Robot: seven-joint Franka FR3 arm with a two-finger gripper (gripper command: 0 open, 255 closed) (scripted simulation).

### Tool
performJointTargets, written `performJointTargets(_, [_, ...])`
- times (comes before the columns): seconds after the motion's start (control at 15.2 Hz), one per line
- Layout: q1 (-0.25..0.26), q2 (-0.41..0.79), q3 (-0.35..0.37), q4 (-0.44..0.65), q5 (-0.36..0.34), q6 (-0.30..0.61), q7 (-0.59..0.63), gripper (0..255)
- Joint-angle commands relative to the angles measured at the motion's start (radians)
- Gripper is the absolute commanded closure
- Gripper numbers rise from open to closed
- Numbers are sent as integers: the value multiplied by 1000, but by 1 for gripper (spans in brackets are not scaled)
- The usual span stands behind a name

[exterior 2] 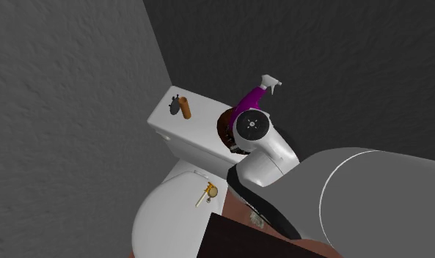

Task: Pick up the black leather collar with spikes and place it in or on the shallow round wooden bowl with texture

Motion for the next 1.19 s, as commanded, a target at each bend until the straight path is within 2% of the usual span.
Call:
performJointTargets(0.0, [0,1,0,1,0,1,0,0])
performJointTargets(0.33, [0,1,0,1,0,1,0,0])
performJointTargets(0.59, [-60,-143,96,-64,140,-73,-109,0])
performJointTargets(1.12, [-58,-143,95,-64,141,-73,-109,0])
